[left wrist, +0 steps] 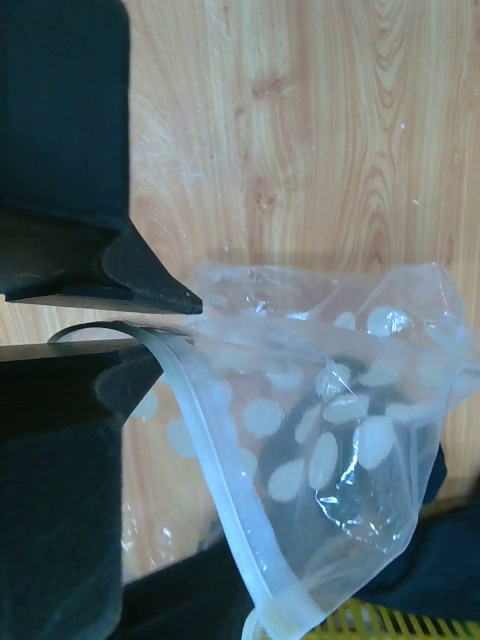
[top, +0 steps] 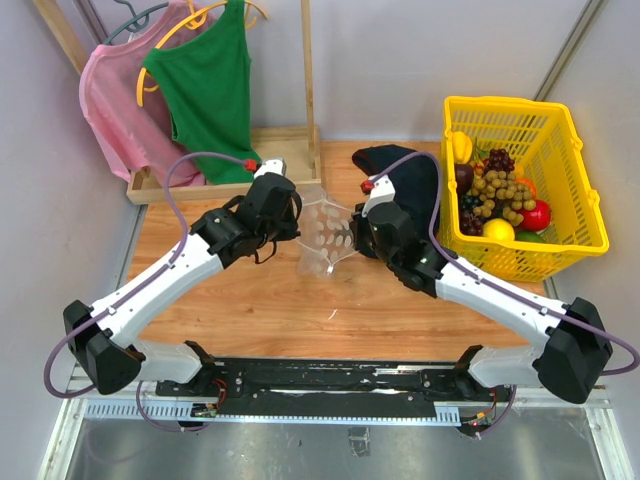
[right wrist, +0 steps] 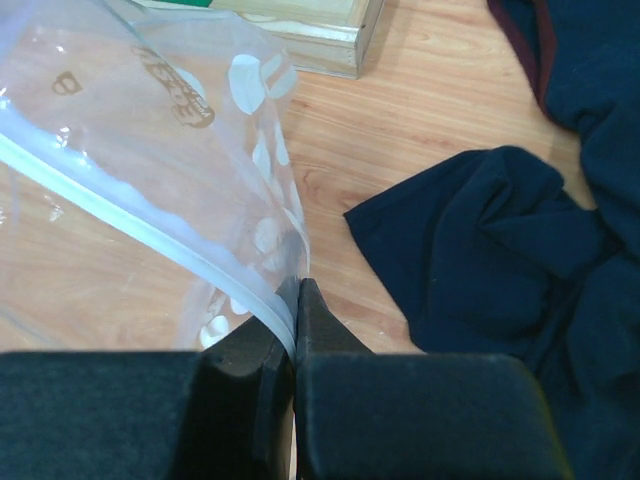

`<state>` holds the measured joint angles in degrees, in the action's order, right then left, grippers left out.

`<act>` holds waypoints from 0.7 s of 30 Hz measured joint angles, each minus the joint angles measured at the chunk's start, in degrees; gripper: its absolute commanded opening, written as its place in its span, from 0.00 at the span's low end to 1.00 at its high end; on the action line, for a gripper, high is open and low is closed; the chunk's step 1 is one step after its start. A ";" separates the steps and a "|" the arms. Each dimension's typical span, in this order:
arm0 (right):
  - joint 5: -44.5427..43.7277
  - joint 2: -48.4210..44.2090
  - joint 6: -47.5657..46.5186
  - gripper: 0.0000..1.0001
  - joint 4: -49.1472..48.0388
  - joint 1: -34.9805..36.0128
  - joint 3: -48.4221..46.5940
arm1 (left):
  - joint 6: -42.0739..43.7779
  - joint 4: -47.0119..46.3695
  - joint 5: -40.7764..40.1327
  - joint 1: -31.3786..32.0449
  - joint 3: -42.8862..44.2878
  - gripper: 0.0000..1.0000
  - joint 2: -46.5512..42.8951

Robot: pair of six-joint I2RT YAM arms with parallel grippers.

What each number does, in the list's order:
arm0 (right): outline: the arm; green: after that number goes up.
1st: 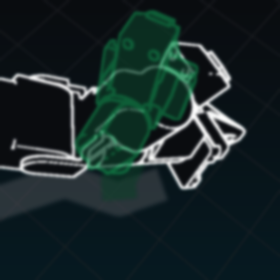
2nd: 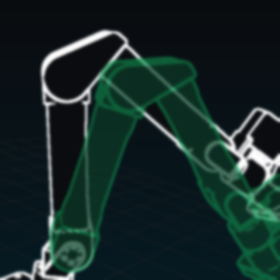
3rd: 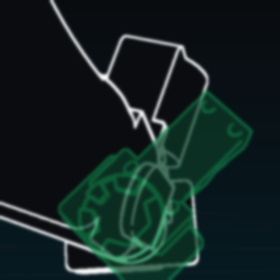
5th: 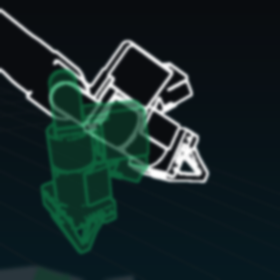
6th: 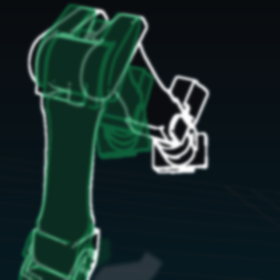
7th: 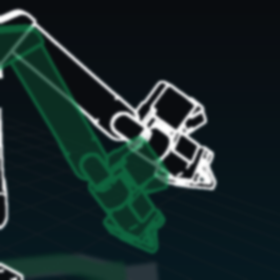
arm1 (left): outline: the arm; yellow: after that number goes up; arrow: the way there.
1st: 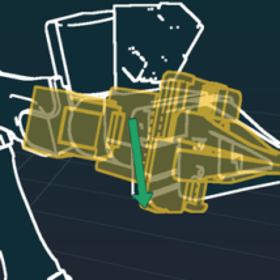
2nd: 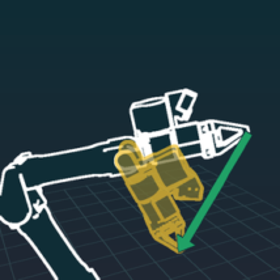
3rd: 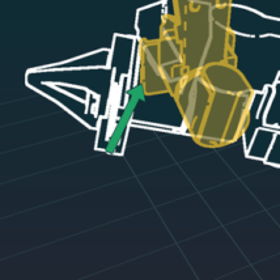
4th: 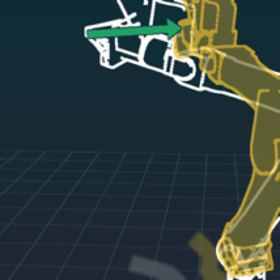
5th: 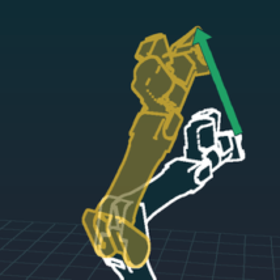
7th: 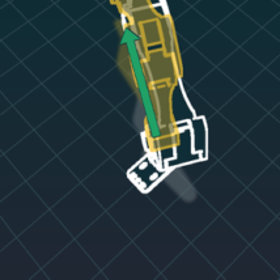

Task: Place the food in the zip-top bag and seal the zipper
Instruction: Open the zipper of the food storage bag.

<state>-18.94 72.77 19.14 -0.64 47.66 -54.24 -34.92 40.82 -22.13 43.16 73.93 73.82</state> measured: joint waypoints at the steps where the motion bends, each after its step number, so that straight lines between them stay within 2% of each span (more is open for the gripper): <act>1: 0.07 -0.13 1.16 0.01 -0.39 0.00 0.44 | -0.02 -0.50 0.37 0.00 0.00 0.23 0.07; 7: -0.17 -0.76 7.39 0.01 -2.69 -0.11 2.99 | -2.29 -5.68 2.47 0.26 -1.36 0.36 1.03; 14: -1.46 -2.08 11.34 0.01 -5.84 -0.11 5.09 | -5.44 -8.57 3.34 2.40 -3.63 0.36 3.17; 18: -2.38 -2.49 12.63 0.01 -6.97 -0.11 5.86 | -6.95 -9.14 3.37 3.02 -5.27 0.28 3.80; 21: -3.13 -2.82 13.33 0.01 -7.34 -0.22 6.60 | -7.43 -9.16 3.23 3.19 -5.46 0.09 3.93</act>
<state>-22.06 69.95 32.47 -7.99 47.44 -47.64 -42.35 31.66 -18.90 46.35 68.47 77.76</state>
